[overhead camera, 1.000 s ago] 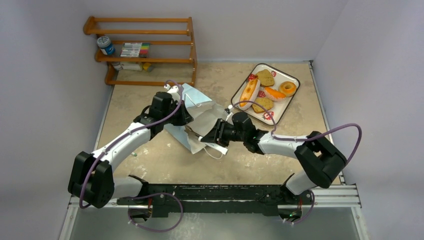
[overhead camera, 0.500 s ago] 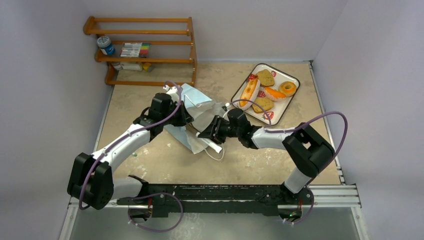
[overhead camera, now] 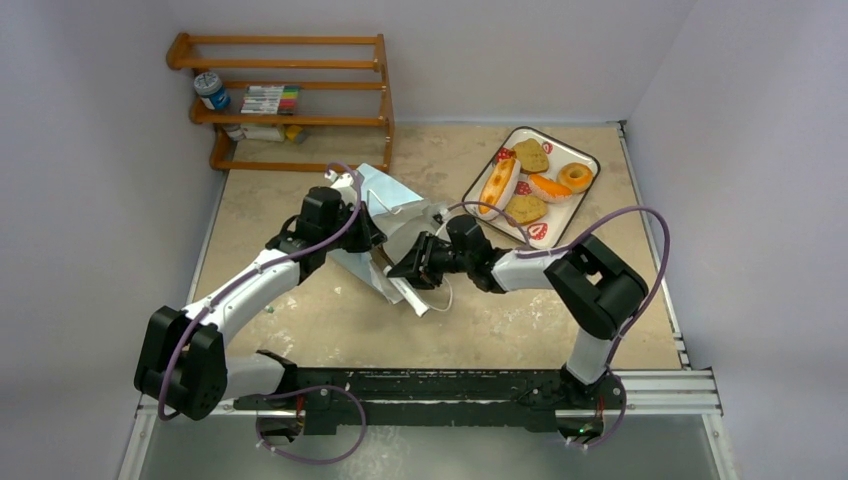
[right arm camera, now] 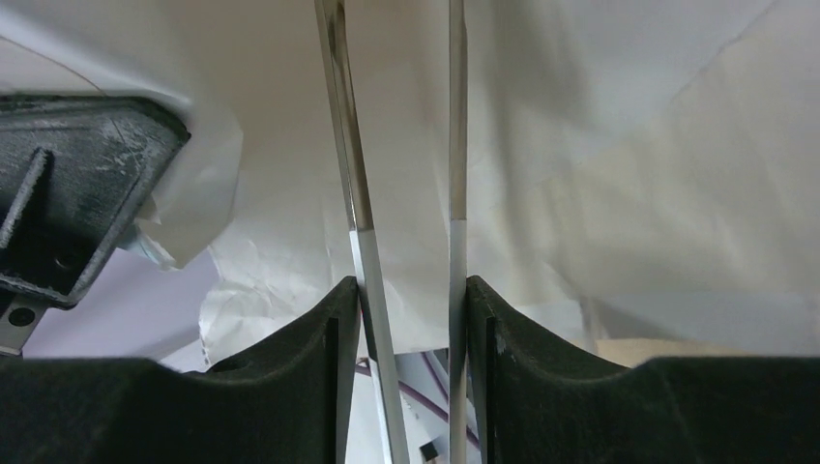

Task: Take the fake bread out of the paper bag
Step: Take out the fake bread from the paper bag.

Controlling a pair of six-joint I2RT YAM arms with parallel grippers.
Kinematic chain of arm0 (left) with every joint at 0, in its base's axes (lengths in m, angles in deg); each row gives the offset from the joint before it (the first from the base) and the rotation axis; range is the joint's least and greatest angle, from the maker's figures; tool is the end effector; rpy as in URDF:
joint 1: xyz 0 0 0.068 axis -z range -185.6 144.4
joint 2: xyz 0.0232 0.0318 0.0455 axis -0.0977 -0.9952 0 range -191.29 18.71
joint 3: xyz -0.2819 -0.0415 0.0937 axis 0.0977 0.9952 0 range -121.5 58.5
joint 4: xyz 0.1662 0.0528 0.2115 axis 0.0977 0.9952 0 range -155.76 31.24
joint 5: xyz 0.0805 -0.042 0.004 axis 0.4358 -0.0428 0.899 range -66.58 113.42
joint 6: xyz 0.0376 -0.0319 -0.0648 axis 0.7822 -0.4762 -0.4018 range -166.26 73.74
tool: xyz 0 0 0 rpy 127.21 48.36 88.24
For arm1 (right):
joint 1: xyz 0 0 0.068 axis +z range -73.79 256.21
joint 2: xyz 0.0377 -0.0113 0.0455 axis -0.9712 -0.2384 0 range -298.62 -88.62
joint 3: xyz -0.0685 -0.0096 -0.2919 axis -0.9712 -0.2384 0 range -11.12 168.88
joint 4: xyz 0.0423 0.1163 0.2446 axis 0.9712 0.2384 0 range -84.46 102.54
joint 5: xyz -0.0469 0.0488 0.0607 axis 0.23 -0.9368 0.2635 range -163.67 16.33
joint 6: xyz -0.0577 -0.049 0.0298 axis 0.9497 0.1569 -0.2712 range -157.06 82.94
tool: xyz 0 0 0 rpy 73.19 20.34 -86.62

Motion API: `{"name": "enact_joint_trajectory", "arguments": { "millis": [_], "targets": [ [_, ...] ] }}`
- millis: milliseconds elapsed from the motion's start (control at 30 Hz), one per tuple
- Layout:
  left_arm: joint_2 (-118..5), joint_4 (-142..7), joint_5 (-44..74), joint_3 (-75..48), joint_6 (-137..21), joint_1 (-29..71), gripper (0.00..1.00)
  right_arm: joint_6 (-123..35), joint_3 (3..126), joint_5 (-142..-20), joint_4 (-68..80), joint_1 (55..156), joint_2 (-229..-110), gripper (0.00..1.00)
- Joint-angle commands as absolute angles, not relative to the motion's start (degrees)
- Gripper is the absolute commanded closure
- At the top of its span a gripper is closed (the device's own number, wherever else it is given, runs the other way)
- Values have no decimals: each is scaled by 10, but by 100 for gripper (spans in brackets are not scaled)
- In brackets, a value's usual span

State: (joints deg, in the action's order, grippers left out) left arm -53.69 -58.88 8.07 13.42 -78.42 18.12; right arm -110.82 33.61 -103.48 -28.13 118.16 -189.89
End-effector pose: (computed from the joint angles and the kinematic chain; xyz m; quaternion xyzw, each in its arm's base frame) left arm 0.2730 -0.1405 0.2465 -0.0021 0.8781 -0.3216 0.3544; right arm 0.2697 0.2896 0.1648 0.0840 0.8134 0.5664 0.1028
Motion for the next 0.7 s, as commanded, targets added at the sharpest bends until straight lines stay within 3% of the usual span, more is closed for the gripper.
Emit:
{"name": "enact_joint_trajectory", "arguments": {
  "millis": [0, 667],
  "targets": [
    [-523, -615, 41, 136, -791, 181, 100, -1124, 379, -1067, -323, 1179, -1905, 56],
    [-525, -598, 40, 126, -769, 180, 100, -1098, 389, -1139, -305, 1179, -1937, 56]
  ]
}}
